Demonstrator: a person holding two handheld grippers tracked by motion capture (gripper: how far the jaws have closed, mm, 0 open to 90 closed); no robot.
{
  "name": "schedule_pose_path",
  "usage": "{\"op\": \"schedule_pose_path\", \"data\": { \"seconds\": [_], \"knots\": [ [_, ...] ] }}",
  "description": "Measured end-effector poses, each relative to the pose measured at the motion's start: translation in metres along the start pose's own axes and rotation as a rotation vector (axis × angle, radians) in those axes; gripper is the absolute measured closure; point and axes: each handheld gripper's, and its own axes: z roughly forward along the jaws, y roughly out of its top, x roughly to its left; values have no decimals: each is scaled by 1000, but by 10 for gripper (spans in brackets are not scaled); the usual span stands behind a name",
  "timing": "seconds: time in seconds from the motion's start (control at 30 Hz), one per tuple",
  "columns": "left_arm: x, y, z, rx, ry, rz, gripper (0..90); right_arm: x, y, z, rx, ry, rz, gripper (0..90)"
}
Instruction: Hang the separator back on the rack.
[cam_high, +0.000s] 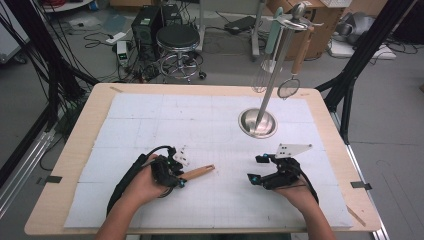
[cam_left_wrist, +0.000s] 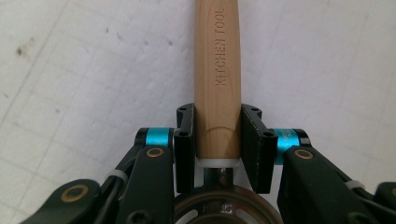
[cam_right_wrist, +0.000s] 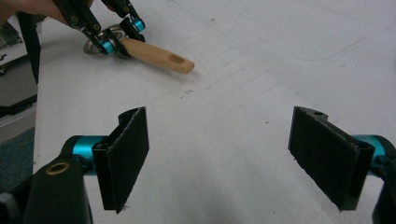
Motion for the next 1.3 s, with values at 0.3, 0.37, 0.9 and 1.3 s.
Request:
{"op": "schedule_pose_path", "data": {
  "seconds": [0.3,0.37,0.9,1.3],
  "knots": [
    [7,22,-33,-274,-64,-28,689,-1,-1,-4,-10,-6,4,197],
    [8,29,-40,-310,-67,-20,688,-1,-1,-5,-11,-6,5,197],
    [18,84,-70,-495,-126,31,688,-3,-2,-8,-26,-6,8,197],
    [40,128,-86,-583,-210,69,688,-3,-2,-11,-37,-6,9,197]
  ]
}}
